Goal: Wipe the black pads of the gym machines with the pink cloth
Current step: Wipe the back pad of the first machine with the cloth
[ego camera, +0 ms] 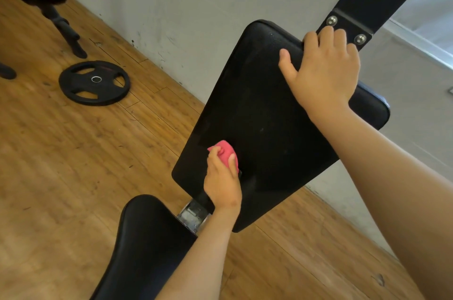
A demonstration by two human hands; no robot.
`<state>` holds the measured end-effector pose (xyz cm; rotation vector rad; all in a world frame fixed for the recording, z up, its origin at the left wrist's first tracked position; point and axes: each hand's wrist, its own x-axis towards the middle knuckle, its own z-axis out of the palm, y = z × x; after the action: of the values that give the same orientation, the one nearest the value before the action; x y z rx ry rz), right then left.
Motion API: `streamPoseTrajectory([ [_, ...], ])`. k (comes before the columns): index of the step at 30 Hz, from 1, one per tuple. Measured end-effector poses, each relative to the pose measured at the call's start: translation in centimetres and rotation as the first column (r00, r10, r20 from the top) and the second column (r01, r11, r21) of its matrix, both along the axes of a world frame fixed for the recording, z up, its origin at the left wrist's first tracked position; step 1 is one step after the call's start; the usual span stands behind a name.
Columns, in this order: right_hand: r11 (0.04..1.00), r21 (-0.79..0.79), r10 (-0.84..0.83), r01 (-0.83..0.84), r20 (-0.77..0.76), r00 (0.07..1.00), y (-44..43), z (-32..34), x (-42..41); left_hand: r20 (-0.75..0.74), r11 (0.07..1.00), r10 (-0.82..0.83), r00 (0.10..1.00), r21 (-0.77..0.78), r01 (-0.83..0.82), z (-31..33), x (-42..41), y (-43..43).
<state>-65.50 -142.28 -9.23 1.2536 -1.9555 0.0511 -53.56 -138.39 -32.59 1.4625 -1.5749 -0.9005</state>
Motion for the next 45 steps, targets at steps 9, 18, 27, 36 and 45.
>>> streamPoseTrajectory([
  [9, 1.0, -0.001, -0.002, 0.002, -0.016, 1.0, -0.1, -0.1, -0.1, 0.175, 0.981, -0.034, 0.984, 0.193, -0.001, -5.8, 2.3, 1.1],
  [18, 1.0, -0.008, 0.004, -0.004, -0.014, 1.0, 0.0, -0.1, -0.1, -0.264, 0.99, -0.069, 0.962, 0.104, 0.1, -0.4, 1.3, 2.5],
  [27, 1.0, 0.001, -0.002, 0.002, -0.014, 1.0, -0.1, -0.1, 0.0, -0.04, 0.981, -0.191, 0.981, 0.034, 0.192, -3.8, 2.0, 2.0],
  [36, 1.0, -0.004, 0.006, -0.006, -0.002, 1.0, -0.1, -0.1, 0.1, -0.427, 0.95, -0.045, 0.903, 0.261, 0.171, -2.9, 3.6, 3.0],
  [45, 1.0, -0.018, 0.012, -0.012, -0.002, 1.0, 0.0, -0.1, 0.0, -0.305, 0.967, -0.128, 0.944, 0.172, 0.186, -1.2, 1.2, 2.8],
])
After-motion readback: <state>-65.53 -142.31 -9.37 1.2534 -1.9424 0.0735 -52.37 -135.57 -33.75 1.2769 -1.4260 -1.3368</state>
